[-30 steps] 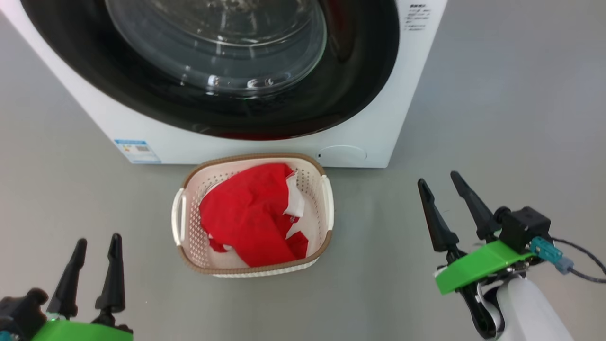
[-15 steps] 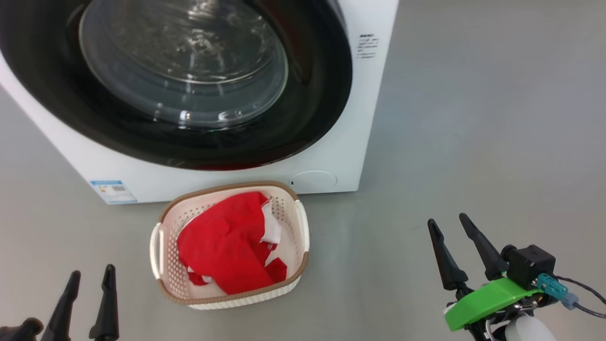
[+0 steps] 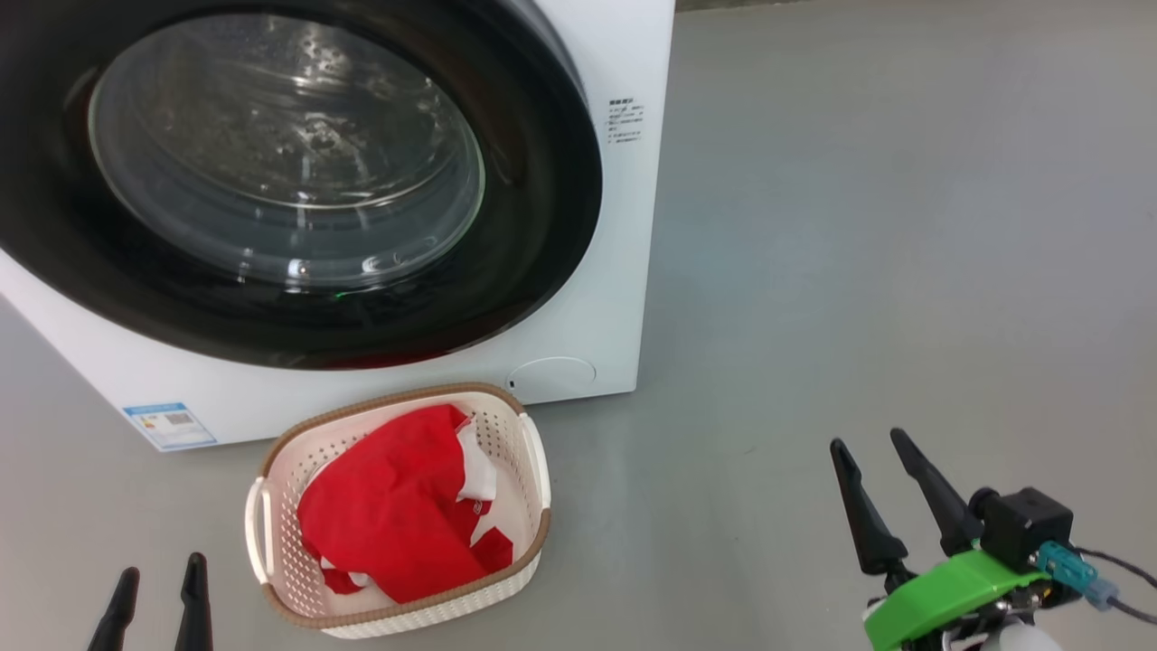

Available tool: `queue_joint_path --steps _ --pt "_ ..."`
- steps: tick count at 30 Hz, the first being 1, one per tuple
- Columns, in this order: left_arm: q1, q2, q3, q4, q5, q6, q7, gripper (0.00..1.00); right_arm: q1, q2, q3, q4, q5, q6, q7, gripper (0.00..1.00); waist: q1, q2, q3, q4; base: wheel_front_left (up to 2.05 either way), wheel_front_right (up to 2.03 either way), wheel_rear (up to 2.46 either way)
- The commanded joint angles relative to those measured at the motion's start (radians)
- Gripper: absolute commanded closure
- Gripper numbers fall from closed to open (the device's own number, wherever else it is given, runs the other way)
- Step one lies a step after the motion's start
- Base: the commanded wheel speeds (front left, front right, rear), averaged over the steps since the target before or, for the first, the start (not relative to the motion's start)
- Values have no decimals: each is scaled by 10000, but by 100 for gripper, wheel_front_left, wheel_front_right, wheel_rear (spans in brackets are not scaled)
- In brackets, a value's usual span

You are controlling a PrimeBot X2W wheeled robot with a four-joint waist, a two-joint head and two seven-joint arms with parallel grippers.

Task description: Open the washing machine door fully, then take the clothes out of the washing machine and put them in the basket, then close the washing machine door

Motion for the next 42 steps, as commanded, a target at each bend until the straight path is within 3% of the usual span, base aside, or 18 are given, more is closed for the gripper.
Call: queue_joint_path --steps 1,42 --pt "-93 181 456 -261 96 -31 -80 0 182 -122 204 -308 122 -25 -46 0 0 0 -120 -107 0 0 0" --pt "470 -1 637 -488 407 -31 -80 0 858 -287 -91 -559 111 -25 -46 0 0 0 -548 50 0 0 0"
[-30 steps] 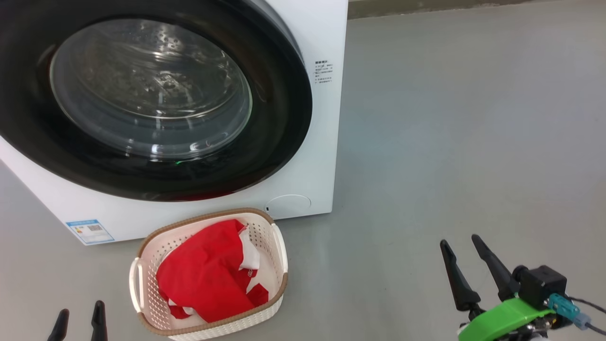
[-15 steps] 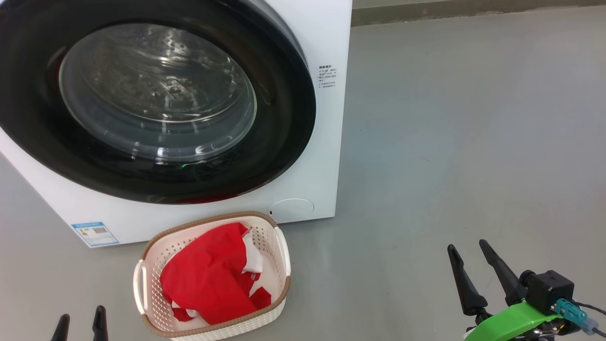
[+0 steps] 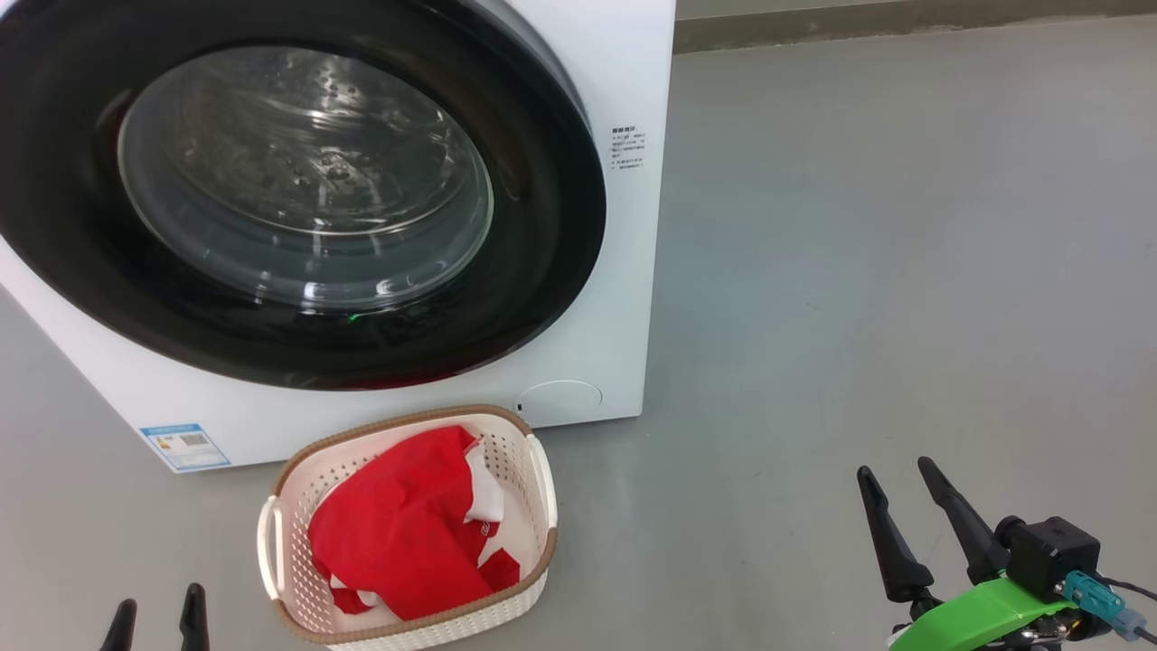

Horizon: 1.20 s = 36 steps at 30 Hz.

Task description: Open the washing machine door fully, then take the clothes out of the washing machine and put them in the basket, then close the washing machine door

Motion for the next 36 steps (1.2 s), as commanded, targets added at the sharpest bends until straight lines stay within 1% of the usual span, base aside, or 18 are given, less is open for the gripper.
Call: queue_joint_path --steps 1,3,4,9,11,14,17,22,36 --pt "-134 234 314 -295 65 -29 -80 0 96 -73 207 -270 107 -23 -46 0 0 0 5 17 0 0 0" --pt "-133 216 331 -323 66 -29 -80 0 100 -71 198 -278 102 -23 -46 0 0 0 7 32 0 0 0" --pt "-2 -15 -7 -18 -5 2 3 100 2 5 -6 28 0 2 1 100 0 0 7 32 0 0 0" --pt "-3 -514 -157 542 -29 2 75 100 46 191 2 667 11 2 15 100 0 0 6 35 0 0 0" --pt "-9 -581 -186 623 -59 2 88 100 77 232 1 745 46 2 27 100 0 0 7 37 0 0 0" --pt "-65 -602 -162 616 -324 1 174 100 64 247 -33 720 361 1 110 100 5 0 2 57 0 0 0" --pt "-122 -624 -139 613 -588 0 260 100 62 261 -70 687 677 1 195 100 23 0 -19 78 0 0 0" --pt "-234 -660 -100 633 -1028 -1 401 100 38 287 -129 657 1199 0 336 100 1 0 -5 111 0 0 0" --pt "-549 -760 18 666 -2253 -4 801 100 -36 361 -303 562 2654 -3 736 100 0 0 -8 203 0 0 0"
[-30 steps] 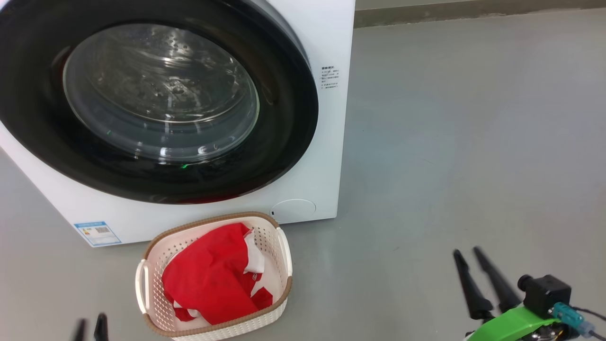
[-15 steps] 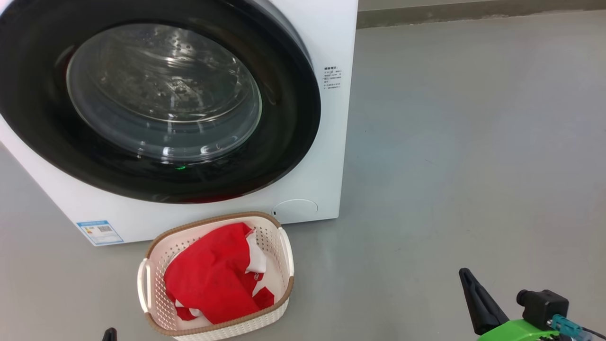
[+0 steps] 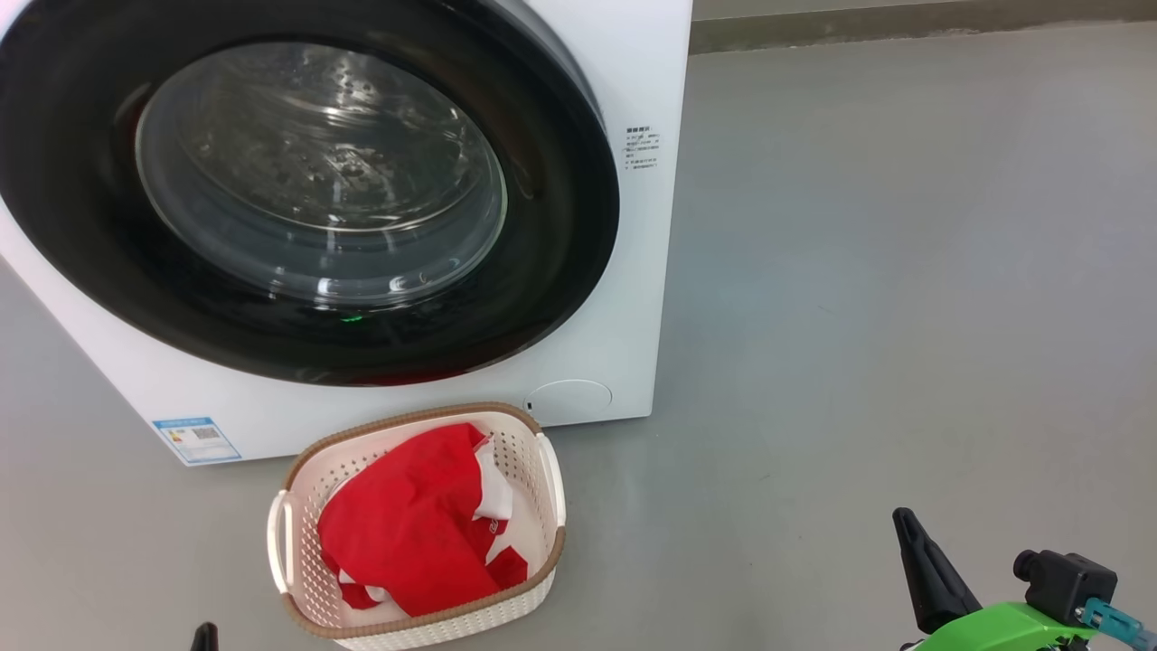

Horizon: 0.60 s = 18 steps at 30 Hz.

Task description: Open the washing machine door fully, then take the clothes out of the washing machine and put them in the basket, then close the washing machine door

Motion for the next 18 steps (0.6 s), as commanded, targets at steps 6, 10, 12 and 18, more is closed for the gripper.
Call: queue_joint_path --steps 6,10,12,18 --pt "-535 42 234 -172 -640 -8 195 100 -328 11 -57 -327 784 -6 189 100 -2 -1 -3 41 0 0 0" --pt "-622 13 268 -165 -991 -9 310 100 -346 34 -108 -356 1199 -7 305 100 -2 -1 -5 67 0 0 0" --pt "-665 -2 285 -162 -1166 -9 368 100 -355 46 -134 -370 1406 -7 363 100 -2 -1 -6 81 0 0 0" --pt "-773 -38 328 -153 -1604 -11 512 100 -379 75 -199 -407 1924 -8 509 100 -2 -1 -9 113 0 0 0"
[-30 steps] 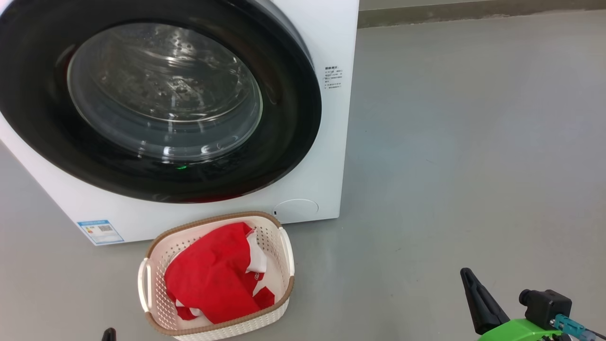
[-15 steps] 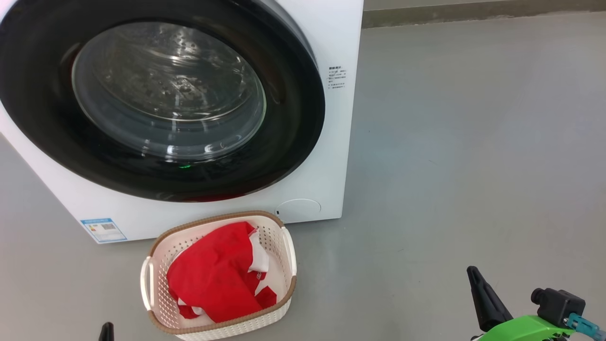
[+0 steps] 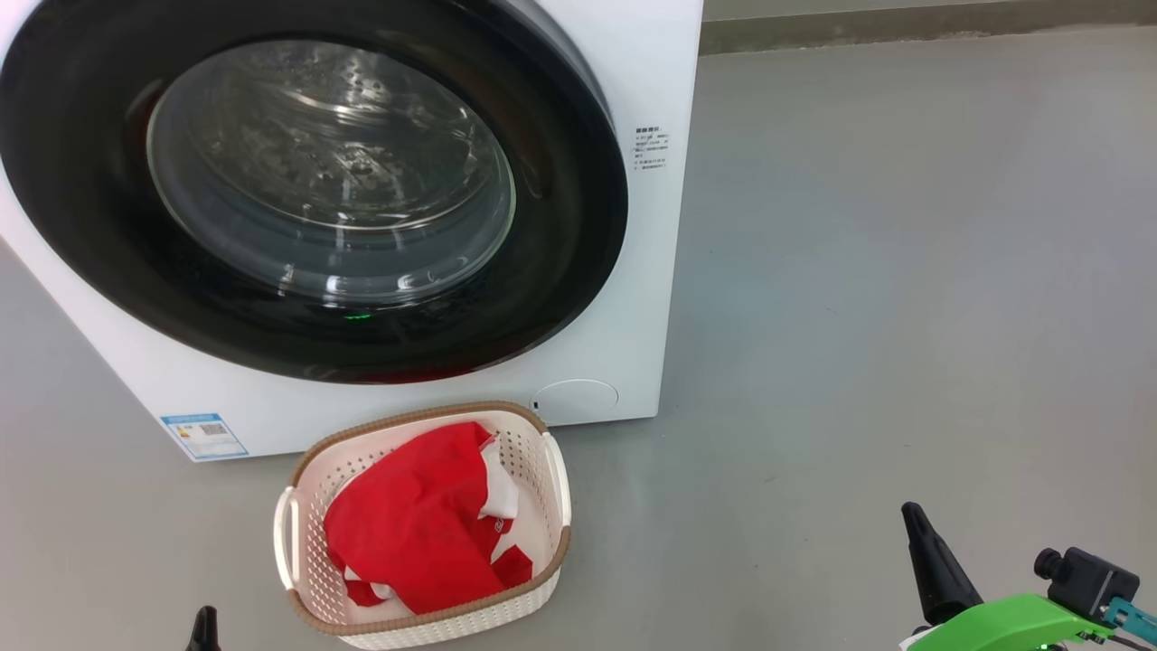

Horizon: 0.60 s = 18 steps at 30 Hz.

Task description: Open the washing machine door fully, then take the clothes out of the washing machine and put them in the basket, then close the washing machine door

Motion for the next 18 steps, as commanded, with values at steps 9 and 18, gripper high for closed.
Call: queue_joint_path --steps 9,18 --pt "-582 74 273 -179 -934 -15 281 100 -374 -13 -145 -355 1103 -10 327 100 -1 0 -5 62 0 0 0" --pt "-776 8 350 -164 -1720 -17 540 100 -416 42 -265 -420 2030 -12 591 100 -1 0 -10 121 0 0 0"
